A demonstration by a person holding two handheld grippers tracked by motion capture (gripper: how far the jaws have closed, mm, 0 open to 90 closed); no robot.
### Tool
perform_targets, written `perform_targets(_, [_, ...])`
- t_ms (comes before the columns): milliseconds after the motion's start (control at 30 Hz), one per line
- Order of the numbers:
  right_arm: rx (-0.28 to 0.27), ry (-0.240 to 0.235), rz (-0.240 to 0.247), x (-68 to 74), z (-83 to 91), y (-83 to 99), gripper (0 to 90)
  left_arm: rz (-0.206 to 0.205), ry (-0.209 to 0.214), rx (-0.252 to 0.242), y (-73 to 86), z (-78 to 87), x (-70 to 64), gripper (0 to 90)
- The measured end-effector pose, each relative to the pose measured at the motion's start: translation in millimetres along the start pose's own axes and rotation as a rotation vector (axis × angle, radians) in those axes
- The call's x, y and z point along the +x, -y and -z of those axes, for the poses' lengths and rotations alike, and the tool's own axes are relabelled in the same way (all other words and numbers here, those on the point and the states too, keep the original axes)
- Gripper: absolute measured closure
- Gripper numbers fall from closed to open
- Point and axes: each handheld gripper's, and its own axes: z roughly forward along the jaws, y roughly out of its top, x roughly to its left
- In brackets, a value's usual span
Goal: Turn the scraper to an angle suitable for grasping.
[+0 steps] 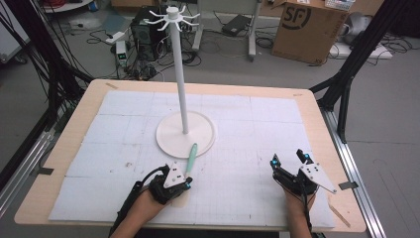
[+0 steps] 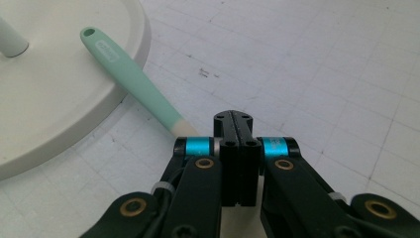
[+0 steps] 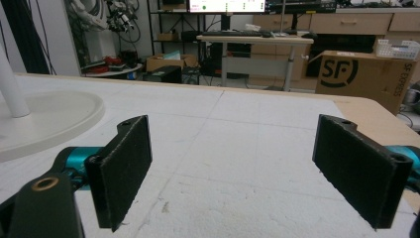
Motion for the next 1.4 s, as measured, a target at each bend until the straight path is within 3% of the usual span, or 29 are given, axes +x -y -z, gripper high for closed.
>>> perform_targets(433, [-0.002,0.002,0.003,-0.5,-0.1,0.1,14.7,-0.008,0.007,0.022,0.0,-6.5,-5.1,90.0])
perform_targets(1233, [-0.001,0.0,0.0,-0.6,0.0,0.1,14.7,0.022,-0.049,0.01,6.2,12.3,14.1,90.0])
perform_targets(1400, [-0.001,-0.001,-0.005,-0.3,0.0,0.0,14.7,0.045,-0.058,0.002,8.9,15.3,18.9,90.0])
